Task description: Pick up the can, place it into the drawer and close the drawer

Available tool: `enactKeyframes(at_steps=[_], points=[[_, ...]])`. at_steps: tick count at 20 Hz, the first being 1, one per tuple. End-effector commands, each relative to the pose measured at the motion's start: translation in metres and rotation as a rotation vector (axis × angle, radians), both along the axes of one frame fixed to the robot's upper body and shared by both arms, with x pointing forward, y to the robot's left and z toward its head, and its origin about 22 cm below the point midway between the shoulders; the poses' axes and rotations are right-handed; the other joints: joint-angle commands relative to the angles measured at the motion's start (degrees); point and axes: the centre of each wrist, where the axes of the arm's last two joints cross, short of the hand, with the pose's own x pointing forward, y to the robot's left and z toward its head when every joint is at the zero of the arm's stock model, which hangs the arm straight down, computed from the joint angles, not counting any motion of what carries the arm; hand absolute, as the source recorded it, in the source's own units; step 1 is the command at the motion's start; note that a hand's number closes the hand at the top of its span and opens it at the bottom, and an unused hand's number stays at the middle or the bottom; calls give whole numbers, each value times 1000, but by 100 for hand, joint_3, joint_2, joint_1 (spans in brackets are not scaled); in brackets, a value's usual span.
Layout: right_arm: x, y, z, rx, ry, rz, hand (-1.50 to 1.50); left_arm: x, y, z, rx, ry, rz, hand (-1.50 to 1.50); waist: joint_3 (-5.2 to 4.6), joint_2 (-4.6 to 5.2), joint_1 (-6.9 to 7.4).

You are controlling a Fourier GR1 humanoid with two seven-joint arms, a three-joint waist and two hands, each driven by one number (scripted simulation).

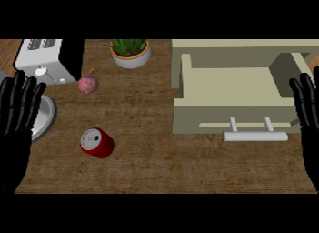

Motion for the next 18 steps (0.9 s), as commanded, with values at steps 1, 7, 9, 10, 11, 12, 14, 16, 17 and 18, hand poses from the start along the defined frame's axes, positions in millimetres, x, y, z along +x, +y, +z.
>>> enactKeyframes(at_steps=[1,7,9,10,11,12,14,16,17,18], points=[[5,16,1,7,-15,-22,-150,-6,-2,-6,18,-22,-117,-150,-93,70,22],[3,-9,-34,41,288,-128,-150,-4,-12,-25,114,267,-486,-150,-88,154,-112],[-14,-16,-36,29,333,-147,-150,-9,0,-28,116,331,-506,-150,-92,77,-105],[-15,-14,-31,25,338,-148,-150,-11,12,-17,124,324,-514,-150,-93,66,-32],[-12,-15,-31,32,344,-157,-150,-7,18,-14,124,341,-520,-150,-92,74,-19],[-13,-20,-26,14,353,-160,-150,-7,18,0,133,331,-530,-150,-90,69,-14],[-13,-23,-19,31,364,-185,-150,-38,42,-12,123,347,-560,-150,-95,58,67],[-33,-18,-21,33,359,-162,-150,-31,30,-4,130,342,-547,-150,-91,64,4],[-26,-18,-30,37,364,-167,-150,-30,22,-15,117,341,-547,-150,-91,68,7],[-7,-23,-33,6,355,-163,-150,-18,27,-6,114,341,-539,-150,-90,72,8]])
